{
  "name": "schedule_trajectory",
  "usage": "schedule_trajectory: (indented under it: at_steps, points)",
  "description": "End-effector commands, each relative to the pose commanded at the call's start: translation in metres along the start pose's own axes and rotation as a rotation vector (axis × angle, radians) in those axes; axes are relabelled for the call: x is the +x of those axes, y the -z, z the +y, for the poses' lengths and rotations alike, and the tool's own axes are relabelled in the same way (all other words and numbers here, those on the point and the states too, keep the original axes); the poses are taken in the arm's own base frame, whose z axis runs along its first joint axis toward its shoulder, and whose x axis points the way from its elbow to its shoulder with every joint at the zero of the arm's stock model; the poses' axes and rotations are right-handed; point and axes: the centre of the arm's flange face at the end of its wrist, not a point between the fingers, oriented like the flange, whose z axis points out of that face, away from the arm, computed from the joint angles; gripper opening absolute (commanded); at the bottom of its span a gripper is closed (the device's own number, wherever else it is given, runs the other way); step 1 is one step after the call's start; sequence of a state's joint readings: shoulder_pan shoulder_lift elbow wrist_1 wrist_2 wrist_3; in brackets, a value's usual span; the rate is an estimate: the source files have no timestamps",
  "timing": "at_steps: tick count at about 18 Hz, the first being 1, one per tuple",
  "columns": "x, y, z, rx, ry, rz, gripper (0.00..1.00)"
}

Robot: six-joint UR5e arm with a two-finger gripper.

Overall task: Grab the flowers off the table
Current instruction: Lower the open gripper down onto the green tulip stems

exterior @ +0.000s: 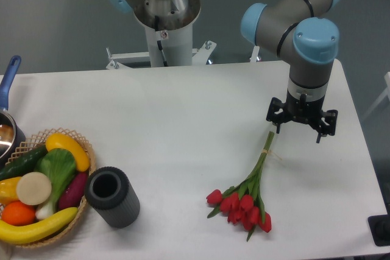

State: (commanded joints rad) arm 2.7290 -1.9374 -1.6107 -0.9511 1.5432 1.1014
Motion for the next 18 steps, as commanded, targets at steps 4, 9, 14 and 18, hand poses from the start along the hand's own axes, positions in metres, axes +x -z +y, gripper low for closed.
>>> schedule_trajectory:
  at_steps: [4,9,14,18]
  points:
    - [0.002,-0.002,-0.002,0.004,0.005,0.007,1.0]
    - [0.014,-0.018,0.0,0.036,0.112,0.051,1.0]
    - [0.037,-0.045,-0.001,0.08,0.092,0.003,1.0]
    - [0.064,-0.086,-0.024,0.045,0.049,0.068,1.0]
